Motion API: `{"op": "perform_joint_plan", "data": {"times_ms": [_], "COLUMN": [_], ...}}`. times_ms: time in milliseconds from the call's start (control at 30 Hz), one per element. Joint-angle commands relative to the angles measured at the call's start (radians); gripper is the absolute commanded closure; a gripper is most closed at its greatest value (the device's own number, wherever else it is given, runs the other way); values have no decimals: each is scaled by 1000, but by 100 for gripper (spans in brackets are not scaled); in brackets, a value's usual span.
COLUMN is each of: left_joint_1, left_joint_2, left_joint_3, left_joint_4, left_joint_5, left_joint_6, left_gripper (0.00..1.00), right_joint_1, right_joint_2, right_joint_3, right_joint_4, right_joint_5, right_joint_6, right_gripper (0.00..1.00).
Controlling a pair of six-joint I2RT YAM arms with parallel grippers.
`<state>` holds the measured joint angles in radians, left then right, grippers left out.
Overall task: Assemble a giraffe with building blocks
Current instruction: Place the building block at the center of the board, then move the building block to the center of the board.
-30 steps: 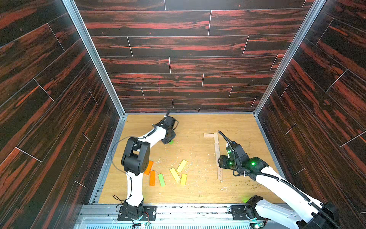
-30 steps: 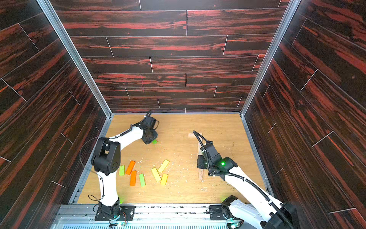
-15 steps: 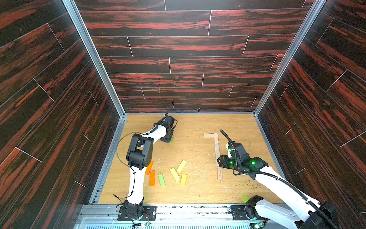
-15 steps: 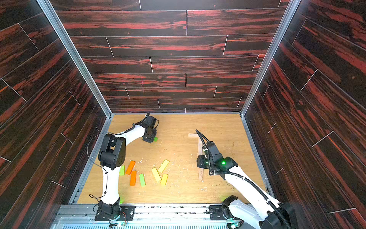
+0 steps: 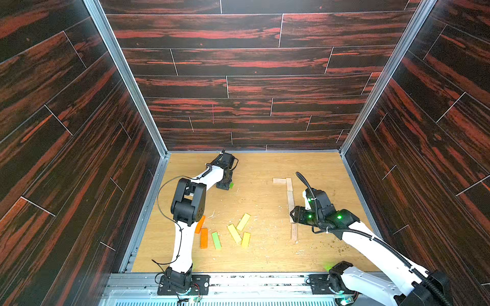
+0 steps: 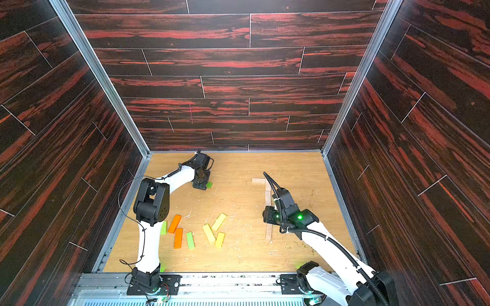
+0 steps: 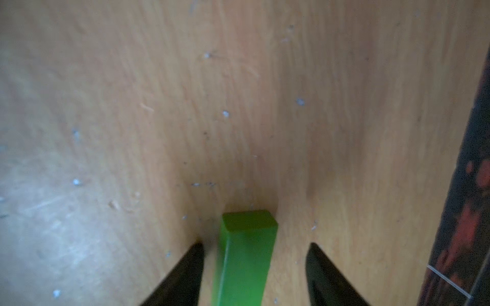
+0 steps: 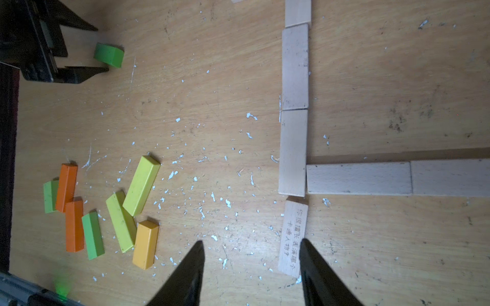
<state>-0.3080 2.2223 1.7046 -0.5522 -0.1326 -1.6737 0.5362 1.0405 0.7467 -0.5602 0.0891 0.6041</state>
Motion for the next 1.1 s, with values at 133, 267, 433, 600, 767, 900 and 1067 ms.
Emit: {"op": "perform_joint_plan", "data": {"times_ms": [133, 267, 433, 600, 767, 900, 1067], "left_joint_1": [-9, -22, -37, -40, -101, -216, -347], "left_joint_2": [-192, -373, -631, -847, -924, -868, -701], "left_joint_3": [-92, -134, -255, -479, -622, -678, -625], "left_joint_4": [25, 14, -54, -54, -76, -39, -33], "left_joint_5": [-12, -51, -75, -6, 111, 178, 203], "left_joint_6": [41, 169, 425, 652, 859, 956, 1032], "left_gripper": [19, 16, 16, 20, 22, 22, 19], "right_joint_1": [-3, 29, 157, 298, 368, 372, 372], "right_joint_2": [10, 41, 128, 235, 286, 260, 213], "right_joint_3": [22, 51, 106, 157, 174, 157, 150], "right_joint_4": [-24, -27, -15, 29, 56, 33, -34], "right_joint_5": [-25, -8, 67, 98, 105, 145, 206], "right_joint_6": [-4, 20, 75, 144, 195, 206, 197], "right_gripper": [43, 44, 44, 44, 44, 44, 44]}}
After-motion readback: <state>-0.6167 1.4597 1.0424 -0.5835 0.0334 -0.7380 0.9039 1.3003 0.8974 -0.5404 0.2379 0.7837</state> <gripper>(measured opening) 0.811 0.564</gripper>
